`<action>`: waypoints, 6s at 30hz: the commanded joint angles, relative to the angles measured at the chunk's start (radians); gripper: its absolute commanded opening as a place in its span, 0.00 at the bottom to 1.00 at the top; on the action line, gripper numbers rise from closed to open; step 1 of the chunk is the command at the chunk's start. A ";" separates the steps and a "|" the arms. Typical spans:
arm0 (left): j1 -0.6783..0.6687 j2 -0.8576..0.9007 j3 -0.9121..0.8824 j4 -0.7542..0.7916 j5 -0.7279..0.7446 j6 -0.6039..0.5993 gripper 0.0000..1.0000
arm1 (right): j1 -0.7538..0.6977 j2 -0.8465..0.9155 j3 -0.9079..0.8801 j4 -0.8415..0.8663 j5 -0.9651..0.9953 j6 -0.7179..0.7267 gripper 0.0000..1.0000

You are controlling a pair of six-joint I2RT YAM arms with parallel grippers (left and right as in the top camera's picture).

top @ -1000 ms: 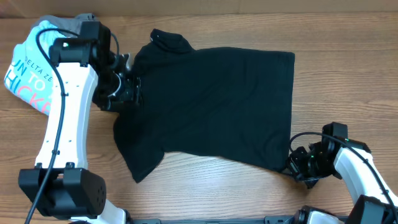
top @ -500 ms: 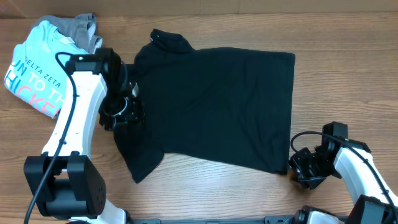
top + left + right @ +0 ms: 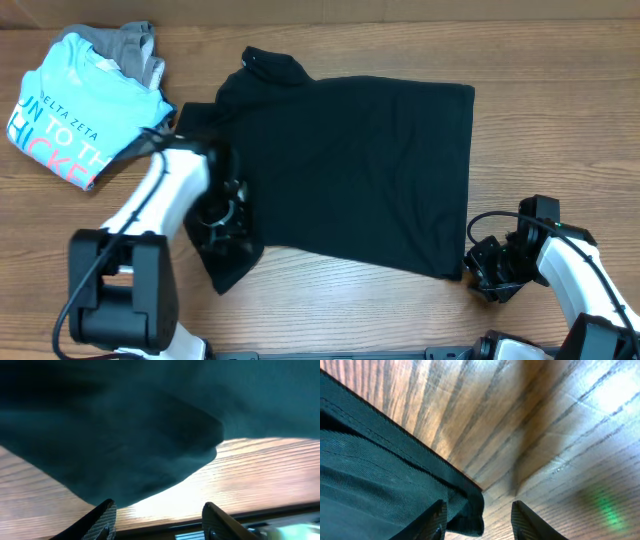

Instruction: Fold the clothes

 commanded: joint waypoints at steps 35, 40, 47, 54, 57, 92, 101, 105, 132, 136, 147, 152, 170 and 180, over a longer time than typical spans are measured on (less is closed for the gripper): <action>-0.367 0.152 -0.130 0.060 -0.305 -0.268 0.04 | -0.003 -0.010 0.019 0.024 0.013 -0.011 0.46; -0.367 0.127 -0.058 -0.050 -0.415 -0.301 0.04 | -0.003 -0.010 0.019 0.029 0.013 -0.011 0.46; -0.369 0.087 -0.030 -0.032 -0.420 -0.315 0.38 | -0.003 -0.010 0.019 0.028 0.013 -0.011 0.46; -0.369 0.088 -0.138 0.125 -0.363 -0.304 0.63 | -0.003 -0.010 0.019 0.029 0.013 -0.011 0.46; -0.368 0.088 -0.181 0.173 -0.364 -0.304 0.59 | -0.003 -0.010 0.019 0.032 0.013 -0.011 0.46; -0.293 0.085 0.069 0.021 -0.513 -0.214 0.31 | -0.003 -0.010 0.019 0.043 0.013 -0.015 0.46; -0.290 0.085 0.137 0.002 -0.513 -0.209 0.35 | -0.003 -0.010 0.019 0.050 0.014 -0.019 0.46; -0.290 0.085 0.263 -0.092 -0.511 -0.206 0.28 | -0.003 -0.010 0.019 0.050 0.014 -0.039 0.46; -0.341 -0.053 0.427 -0.253 -0.386 -0.330 0.84 | -0.003 -0.010 0.019 0.045 -0.014 -0.044 0.88; -0.357 -0.137 0.423 -0.278 -0.425 -0.366 0.90 | -0.003 -0.010 0.019 0.056 -0.033 -0.045 0.90; -0.372 -0.163 0.208 -0.190 -0.404 -0.406 0.89 | -0.003 -0.010 0.019 0.061 -0.048 -0.045 0.91; -0.394 -0.161 0.047 -0.034 -0.409 -0.394 0.88 | -0.003 -0.010 0.019 0.070 -0.047 -0.045 0.91; -0.393 -0.160 -0.314 0.454 -0.406 -0.318 0.59 | -0.003 -0.010 0.019 0.077 -0.047 -0.045 0.92; -0.393 -0.156 -0.358 0.570 -0.484 -0.293 0.26 | -0.003 -0.010 0.019 0.076 -0.047 -0.045 0.92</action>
